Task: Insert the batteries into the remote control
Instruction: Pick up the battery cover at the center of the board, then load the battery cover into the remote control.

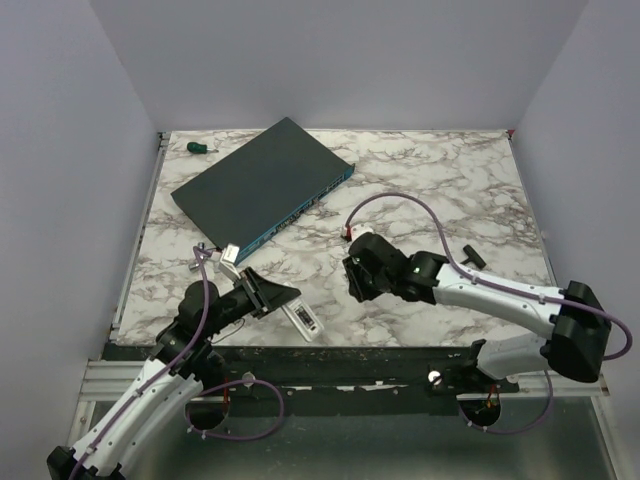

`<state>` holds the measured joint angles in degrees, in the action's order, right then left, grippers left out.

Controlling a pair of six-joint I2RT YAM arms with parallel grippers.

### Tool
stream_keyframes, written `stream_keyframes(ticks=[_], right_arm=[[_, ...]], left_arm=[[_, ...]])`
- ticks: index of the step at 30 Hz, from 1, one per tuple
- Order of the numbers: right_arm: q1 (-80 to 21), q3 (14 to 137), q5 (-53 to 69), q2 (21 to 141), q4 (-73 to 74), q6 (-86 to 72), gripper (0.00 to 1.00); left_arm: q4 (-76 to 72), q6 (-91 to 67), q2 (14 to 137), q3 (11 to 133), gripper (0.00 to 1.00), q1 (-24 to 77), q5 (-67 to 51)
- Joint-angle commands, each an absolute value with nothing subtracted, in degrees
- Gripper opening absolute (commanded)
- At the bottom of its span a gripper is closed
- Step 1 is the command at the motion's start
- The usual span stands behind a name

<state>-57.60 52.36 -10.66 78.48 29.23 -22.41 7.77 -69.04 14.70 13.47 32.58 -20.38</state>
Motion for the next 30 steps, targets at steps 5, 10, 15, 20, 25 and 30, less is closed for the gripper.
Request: stream_keyframes(ticks=[5,10,15,20,25,30], right_arm=[[-57.39,64.13,-6.96,73.73,39.42,-18.87,0.18],[-57.48,70.30,-1.34,75.05,41.08,-18.15,0.17],[-59.24,71.66,2.51,77.09,39.79,-17.99,0.16],[-64.25,75.53,0.34,81.26,42.63,-16.33,0.16],[-66.20,76.99,0.59,82.63,42.25,-16.27,0.16],[-67.85,78.25,0.22,84.42,42.99,-16.43,0.16]], left_arm=[[-1.64,-73.11,17.76,9.60,0.00,32.10,-16.13],[-6.74,-74.44,19.66,7.36,0.00,32.08,-13.81],[-12.56,-75.33,18.02,5.00,0.00,32.08,-9.80],[-13.47,-75.52,17.56,4.66,0.00,32.02,-9.13],[-15.22,-76.57,17.93,3.87,0.00,31.99,-10.07],[-14.86,-77.23,17.93,3.95,0.00,31.99,-9.93]])
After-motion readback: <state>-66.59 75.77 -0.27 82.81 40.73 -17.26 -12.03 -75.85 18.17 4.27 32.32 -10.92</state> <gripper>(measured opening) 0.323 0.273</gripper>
